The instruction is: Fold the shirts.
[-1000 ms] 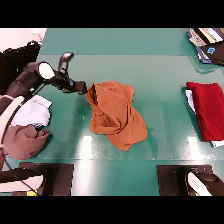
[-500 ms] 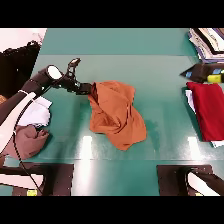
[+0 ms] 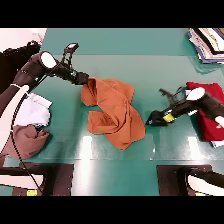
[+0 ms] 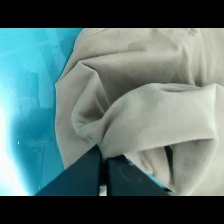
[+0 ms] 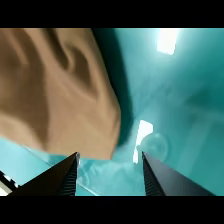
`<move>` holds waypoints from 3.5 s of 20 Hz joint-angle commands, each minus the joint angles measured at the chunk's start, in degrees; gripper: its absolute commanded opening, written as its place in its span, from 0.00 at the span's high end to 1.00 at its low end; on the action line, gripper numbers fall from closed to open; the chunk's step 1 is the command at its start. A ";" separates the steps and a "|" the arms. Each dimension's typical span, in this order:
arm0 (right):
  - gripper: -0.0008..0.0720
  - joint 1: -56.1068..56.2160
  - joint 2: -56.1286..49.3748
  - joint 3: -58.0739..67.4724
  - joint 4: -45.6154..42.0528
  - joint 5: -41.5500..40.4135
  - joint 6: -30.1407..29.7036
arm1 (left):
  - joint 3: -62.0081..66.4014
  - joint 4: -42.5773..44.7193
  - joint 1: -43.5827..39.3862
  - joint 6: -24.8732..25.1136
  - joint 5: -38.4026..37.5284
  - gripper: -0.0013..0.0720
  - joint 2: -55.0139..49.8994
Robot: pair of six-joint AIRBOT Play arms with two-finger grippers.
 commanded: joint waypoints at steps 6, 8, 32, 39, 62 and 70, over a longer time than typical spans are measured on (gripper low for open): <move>0.97 7.96 -2.80 -1.70 2.10 -8.20 -0.55 | 0.50 0.35 0.02 -0.02 -4.13 0.95 0.07; 0.97 7.08 -1.95 -1.70 2.10 -8.59 -0.52 | 0.52 0.55 0.04 -0.02 -5.01 0.95 0.61; 0.97 -6.60 20.22 20.26 -3.54 -9.53 1.70 | 9.88 12.76 0.02 -0.37 -7.93 0.95 25.57; 0.97 -20.59 30.73 41.94 -3.89 -4.17 0.50 | 25.27 9.62 0.02 -0.42 -7.85 0.95 40.33; 0.97 2.43 13.46 12.41 -13.84 0.24 3.17 | -48.70 1.27 0.02 0.20 -11.85 0.95 36.61; 0.98 2.43 13.46 11.41 -13.81 -0.55 3.17 | -39.26 -2.25 0.02 0.63 -17.09 0.41 36.61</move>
